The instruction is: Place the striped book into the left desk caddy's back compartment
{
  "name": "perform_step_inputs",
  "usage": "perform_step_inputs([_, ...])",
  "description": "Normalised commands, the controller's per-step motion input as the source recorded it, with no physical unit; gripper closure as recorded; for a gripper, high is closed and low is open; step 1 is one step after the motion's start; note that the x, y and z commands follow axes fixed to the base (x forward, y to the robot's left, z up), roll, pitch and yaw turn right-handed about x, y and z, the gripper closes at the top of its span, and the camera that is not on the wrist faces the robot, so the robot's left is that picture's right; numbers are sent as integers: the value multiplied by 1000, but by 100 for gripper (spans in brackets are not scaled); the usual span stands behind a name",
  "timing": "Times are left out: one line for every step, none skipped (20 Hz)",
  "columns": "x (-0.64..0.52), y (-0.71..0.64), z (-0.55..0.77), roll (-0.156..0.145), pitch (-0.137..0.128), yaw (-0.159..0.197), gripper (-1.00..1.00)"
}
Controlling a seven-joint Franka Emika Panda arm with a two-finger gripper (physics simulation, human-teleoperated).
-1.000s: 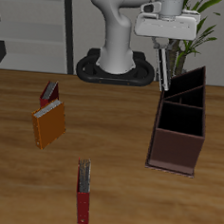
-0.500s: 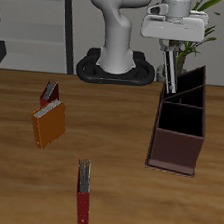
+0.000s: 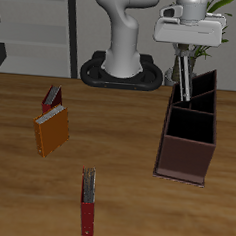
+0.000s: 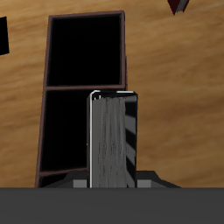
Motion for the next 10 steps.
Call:
perform_step_inputs([249,150,29,36,18,24,100])
perform_step_inputs([348,84,14,-68,15,-51,100])
perform_step_inputs([237,150,-9,20,41,-12,100])
perform_step_inputs([218,151,-14,20,16,7,100])
perform_step_inputs([192,71,-10,-52,24,-47,100])
perform_step_inputs([152,146,-2,1,-7,5,100])
perform_step_inputs([-205,-185,-15,0,0,0,100])
perform_step_inputs([549,430,-145,8,102,-81,100])
perform_step_inputs([93,222,-103,25,19,11,100])
perform_step_inputs([-220,-158,-9,0,0,0,100])
